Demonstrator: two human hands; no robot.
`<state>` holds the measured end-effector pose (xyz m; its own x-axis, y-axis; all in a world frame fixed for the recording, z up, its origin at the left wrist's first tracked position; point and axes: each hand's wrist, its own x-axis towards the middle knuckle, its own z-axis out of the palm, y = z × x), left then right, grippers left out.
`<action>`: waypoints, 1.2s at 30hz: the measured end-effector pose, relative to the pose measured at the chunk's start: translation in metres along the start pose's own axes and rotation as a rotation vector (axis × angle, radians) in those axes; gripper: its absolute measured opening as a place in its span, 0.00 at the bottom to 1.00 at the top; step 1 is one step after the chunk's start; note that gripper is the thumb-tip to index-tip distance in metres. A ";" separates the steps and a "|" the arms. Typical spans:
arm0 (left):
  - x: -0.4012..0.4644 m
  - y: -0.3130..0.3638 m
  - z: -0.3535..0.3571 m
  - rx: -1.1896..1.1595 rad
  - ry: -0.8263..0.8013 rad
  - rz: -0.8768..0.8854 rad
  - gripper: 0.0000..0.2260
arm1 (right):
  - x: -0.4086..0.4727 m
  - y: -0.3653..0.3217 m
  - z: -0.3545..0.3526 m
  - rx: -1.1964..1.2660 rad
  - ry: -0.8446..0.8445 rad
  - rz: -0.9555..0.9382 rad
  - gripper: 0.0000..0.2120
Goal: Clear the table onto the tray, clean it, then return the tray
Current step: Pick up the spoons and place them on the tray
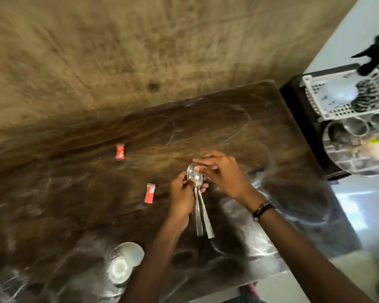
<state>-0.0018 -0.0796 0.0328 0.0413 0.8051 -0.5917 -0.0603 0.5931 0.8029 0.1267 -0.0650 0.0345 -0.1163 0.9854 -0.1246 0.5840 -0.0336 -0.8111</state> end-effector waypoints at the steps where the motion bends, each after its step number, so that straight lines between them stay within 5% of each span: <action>1: 0.000 0.001 0.021 -0.023 0.034 -0.021 0.10 | -0.014 0.011 -0.013 0.025 0.052 0.064 0.13; 5: 0.006 0.005 0.098 -0.092 0.106 -0.084 0.09 | -0.068 0.055 -0.050 0.234 0.018 0.385 0.16; 11: 0.011 0.000 0.202 -0.097 0.083 -0.191 0.09 | -0.109 0.091 -0.094 0.695 0.081 0.462 0.07; 17: 0.007 -0.008 0.279 0.003 0.000 -0.255 0.09 | -0.138 0.124 -0.124 0.397 0.305 0.363 0.12; 26: 0.000 -0.042 0.356 0.192 -0.147 -0.136 0.13 | -0.175 0.173 -0.169 -0.228 0.456 0.507 0.20; 32: 0.004 -0.061 0.404 0.380 -0.220 -0.075 0.12 | -0.184 0.198 -0.204 -0.269 0.529 0.546 0.18; 36: 0.009 -0.066 0.421 0.359 -0.290 -0.075 0.12 | -0.184 0.212 -0.221 0.006 0.528 0.660 0.15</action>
<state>0.4226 -0.1106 0.0052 0.3127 0.6968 -0.6456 0.3001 0.5724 0.7631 0.4497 -0.2168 0.0117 0.6383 0.7124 -0.2917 0.3959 -0.6288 -0.6692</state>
